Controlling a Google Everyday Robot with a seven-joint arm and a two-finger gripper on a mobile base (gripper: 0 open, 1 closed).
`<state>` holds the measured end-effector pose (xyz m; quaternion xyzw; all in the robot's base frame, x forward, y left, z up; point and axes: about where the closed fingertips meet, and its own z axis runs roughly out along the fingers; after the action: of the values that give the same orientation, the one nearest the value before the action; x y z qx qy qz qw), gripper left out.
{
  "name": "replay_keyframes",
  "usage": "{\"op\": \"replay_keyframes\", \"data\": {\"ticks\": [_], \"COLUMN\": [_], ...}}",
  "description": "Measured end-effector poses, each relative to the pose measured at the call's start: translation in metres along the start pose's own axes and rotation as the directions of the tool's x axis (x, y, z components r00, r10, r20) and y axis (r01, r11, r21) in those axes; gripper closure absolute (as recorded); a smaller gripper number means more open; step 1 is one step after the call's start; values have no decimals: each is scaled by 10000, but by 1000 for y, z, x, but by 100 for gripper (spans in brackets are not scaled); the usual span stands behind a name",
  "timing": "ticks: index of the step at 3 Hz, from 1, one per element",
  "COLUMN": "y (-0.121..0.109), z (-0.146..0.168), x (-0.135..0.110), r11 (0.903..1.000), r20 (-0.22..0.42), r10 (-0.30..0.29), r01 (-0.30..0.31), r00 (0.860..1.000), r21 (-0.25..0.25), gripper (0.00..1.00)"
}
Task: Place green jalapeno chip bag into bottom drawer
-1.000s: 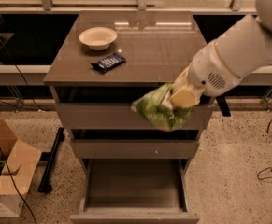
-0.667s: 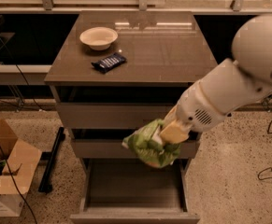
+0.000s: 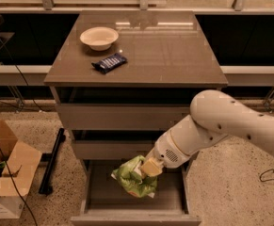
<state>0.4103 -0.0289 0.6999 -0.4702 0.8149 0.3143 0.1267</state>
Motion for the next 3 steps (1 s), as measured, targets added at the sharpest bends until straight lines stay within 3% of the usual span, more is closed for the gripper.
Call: {"op": "replay_keyframes", "data": {"ticks": [1,2,3], "y": [-35,-40,-51], "z": [42,60,72], "x": [15,26,20], "r11": [9953,9897,9930], "r20": [633,597,357], "r10": [826,1118,1114], "r01": [-791,-1058,-1098], "r00": [9946,9919,9931], "r21": [-552,-962,-428], "gripper": [100,100,100]}}
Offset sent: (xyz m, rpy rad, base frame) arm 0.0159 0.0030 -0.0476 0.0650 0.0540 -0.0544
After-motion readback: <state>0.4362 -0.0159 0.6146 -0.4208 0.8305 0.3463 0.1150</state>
